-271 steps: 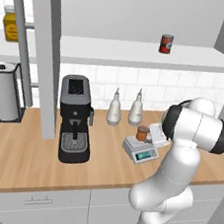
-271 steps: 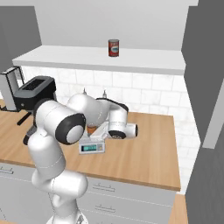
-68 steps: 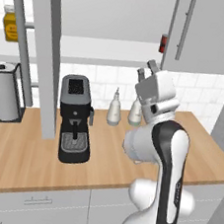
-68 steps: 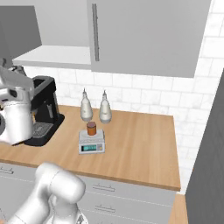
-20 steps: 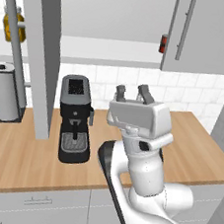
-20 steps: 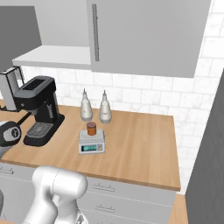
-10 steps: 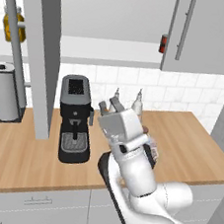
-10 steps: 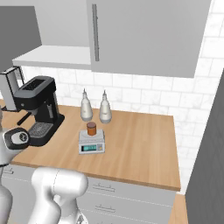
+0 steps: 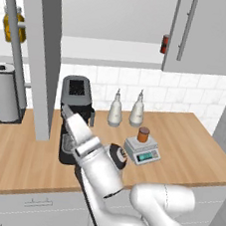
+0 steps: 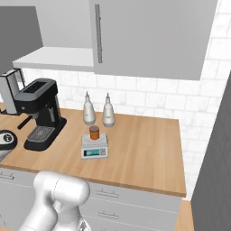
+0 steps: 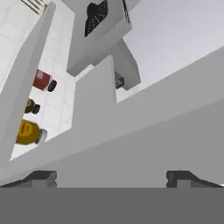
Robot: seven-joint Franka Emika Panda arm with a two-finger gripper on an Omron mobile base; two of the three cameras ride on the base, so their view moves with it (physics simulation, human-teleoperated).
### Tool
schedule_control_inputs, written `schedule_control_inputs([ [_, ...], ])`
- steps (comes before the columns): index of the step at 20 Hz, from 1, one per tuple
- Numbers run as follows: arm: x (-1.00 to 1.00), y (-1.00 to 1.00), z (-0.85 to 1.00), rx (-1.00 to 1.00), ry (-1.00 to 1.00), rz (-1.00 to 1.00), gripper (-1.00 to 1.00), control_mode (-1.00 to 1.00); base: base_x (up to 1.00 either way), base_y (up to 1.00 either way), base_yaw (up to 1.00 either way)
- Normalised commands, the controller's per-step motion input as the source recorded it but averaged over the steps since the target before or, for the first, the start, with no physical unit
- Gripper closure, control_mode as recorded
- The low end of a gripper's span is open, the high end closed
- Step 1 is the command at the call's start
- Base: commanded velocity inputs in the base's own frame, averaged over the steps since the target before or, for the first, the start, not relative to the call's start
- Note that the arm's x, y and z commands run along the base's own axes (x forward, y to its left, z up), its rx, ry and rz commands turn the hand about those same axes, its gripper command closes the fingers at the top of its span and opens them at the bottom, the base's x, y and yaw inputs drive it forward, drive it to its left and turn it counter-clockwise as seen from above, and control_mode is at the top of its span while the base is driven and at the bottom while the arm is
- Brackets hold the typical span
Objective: Pick the jam and place it on the digital scale for weighing, and close the cabinet.
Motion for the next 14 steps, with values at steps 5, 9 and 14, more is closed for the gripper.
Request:
schedule_control_inputs([
  [5,0.01,0.39,-0.65,-0.06,-0.01,0.00,-1.00,-1.00,0.00,0.00,0.00],
  [9,0.00,0.44,-0.52,-0.03,-0.10,0.00,-1.00,-1.00,0.00,0.00,0.00],
  [14,0.15,0.92,-0.03,0.00,-0.24,0.00,-1.00,-1.00,0.00,0.00,0.00],
])
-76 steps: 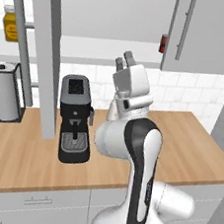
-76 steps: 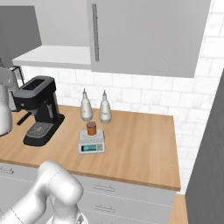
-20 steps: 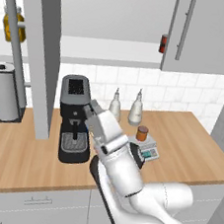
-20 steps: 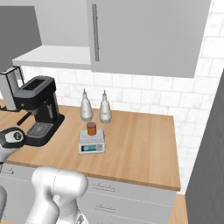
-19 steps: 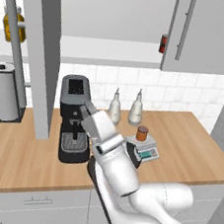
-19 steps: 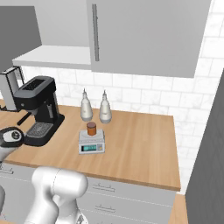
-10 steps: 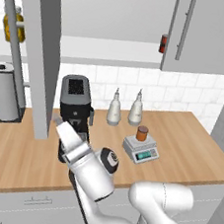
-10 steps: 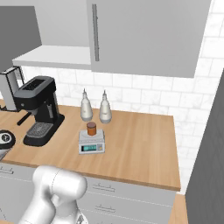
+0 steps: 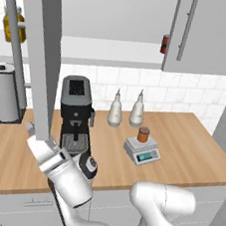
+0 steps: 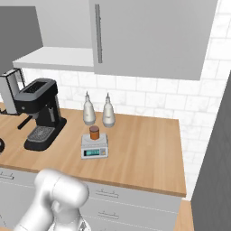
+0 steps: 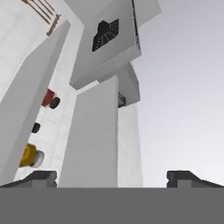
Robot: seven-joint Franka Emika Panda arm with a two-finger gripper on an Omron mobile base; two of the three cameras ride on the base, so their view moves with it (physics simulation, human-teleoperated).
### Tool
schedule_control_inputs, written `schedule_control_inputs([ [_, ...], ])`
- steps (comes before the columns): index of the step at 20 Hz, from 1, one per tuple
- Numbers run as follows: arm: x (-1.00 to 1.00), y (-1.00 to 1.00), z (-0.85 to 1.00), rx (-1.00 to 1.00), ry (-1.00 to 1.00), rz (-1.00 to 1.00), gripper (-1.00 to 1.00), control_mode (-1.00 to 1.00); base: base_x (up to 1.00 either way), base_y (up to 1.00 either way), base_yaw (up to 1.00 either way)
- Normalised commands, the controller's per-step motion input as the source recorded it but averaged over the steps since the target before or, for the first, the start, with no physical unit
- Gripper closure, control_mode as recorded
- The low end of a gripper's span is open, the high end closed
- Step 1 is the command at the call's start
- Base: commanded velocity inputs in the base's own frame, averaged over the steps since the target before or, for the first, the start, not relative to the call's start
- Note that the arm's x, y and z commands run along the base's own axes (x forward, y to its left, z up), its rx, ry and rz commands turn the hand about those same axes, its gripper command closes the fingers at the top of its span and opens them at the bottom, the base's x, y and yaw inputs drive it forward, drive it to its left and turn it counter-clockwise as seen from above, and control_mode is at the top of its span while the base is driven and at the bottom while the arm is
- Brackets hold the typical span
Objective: Pick the jam and place it on the digital scale for weighing, and close the cabinet.
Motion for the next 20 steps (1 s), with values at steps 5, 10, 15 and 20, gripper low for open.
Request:
schedule_control_inputs([
  [5,0.56,1.00,0.00,0.00,-0.17,-0.02,-1.00,-1.00,0.00,0.00,0.00],
  [10,0.52,0.27,0.35,0.12,-0.02,-0.03,-1.00,-1.00,0.00,0.00,0.00],
  [15,0.17,-0.35,0.56,0.30,0.00,0.00,-1.00,-1.00,0.00,0.00,0.00],
  [20,0.00,-0.48,0.63,0.34,0.00,0.00,-1.00,-1.00,0.00,0.00,0.00],
])
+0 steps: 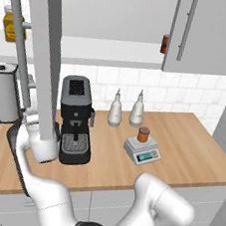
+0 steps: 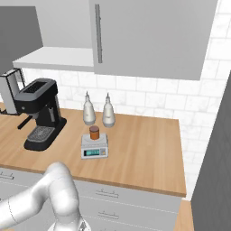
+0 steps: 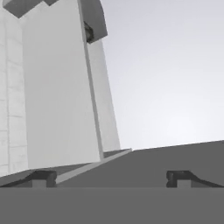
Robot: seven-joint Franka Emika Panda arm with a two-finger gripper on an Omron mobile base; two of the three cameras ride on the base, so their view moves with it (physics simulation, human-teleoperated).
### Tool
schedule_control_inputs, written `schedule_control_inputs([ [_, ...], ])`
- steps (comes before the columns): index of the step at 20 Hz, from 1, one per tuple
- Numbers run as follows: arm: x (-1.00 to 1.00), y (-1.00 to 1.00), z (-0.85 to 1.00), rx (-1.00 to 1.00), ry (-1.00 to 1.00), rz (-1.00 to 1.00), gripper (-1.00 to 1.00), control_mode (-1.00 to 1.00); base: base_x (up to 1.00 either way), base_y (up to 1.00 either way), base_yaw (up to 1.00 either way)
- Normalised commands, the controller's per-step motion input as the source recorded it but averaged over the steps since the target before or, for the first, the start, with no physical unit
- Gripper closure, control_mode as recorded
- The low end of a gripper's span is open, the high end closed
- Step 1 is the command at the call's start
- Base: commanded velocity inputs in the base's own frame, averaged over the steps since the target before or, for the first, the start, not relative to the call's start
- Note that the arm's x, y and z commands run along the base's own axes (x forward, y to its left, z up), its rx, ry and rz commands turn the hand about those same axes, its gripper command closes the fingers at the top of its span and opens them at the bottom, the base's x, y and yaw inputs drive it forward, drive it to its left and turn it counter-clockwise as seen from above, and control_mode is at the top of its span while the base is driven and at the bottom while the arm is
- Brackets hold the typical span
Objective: Pick the jam and place it on the digital scale for weighing, and close the cabinet.
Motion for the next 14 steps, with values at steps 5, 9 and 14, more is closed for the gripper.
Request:
schedule_control_inputs([
  [5,0.00,-0.70,0.61,0.36,0.00,0.00,-1.00,-1.00,0.00,0.00,0.00],
  [9,-0.03,-1.00,0.48,0.40,0.00,0.00,-1.00,-1.00,0.00,0.00,0.00],
  [14,0.03,-1.00,0.37,0.41,0.05,0.00,-1.00,-1.00,0.00,0.00,0.00],
])
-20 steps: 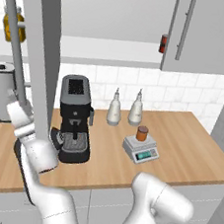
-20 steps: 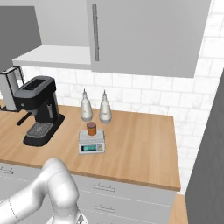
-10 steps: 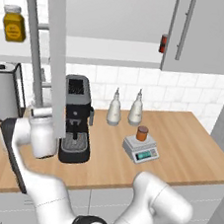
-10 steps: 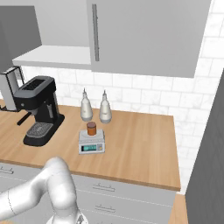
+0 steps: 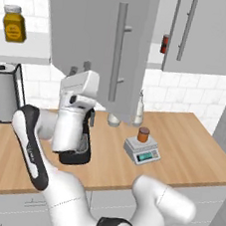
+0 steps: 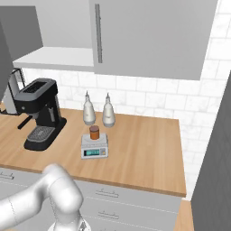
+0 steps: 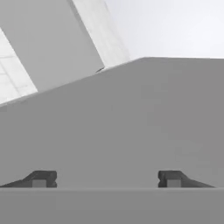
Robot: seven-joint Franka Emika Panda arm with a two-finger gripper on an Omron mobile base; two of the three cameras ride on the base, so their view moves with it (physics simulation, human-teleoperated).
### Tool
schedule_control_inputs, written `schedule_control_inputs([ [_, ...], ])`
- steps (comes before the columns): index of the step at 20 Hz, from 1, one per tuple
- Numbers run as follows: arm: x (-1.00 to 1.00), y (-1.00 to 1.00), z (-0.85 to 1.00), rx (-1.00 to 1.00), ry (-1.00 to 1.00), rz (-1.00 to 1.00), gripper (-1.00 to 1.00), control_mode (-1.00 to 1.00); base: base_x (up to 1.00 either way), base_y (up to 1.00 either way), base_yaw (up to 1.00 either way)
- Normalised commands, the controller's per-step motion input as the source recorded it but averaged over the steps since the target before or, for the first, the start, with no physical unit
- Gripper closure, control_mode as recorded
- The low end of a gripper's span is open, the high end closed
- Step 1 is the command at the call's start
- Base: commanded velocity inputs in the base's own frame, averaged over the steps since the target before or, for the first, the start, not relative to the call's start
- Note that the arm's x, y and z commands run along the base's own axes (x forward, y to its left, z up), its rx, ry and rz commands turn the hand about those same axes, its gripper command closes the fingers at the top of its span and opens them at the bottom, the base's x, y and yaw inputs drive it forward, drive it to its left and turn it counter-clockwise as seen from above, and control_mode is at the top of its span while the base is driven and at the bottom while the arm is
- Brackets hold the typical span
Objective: Pick the jam and place it on the digital scale for weighing, and close the cabinet.
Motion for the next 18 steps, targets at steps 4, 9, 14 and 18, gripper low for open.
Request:
schedule_control_inputs([
  [4,0.11,-1.00,0.30,0.37,0.16,0.00,-1.00,-1.00,0.00,0.00,0.00],
  [9,0.25,-1.00,0.20,0.31,0.25,0.03,-1.00,-1.00,0.00,0.00,0.00],
  [14,0.42,-0.88,0.18,0.25,0.23,0.09,-1.00,-1.00,0.00,0.00,0.00],
  [18,0.76,-0.73,0.00,0.19,0.03,0.15,-1.00,-1.00,0.00,0.00,0.00],
])
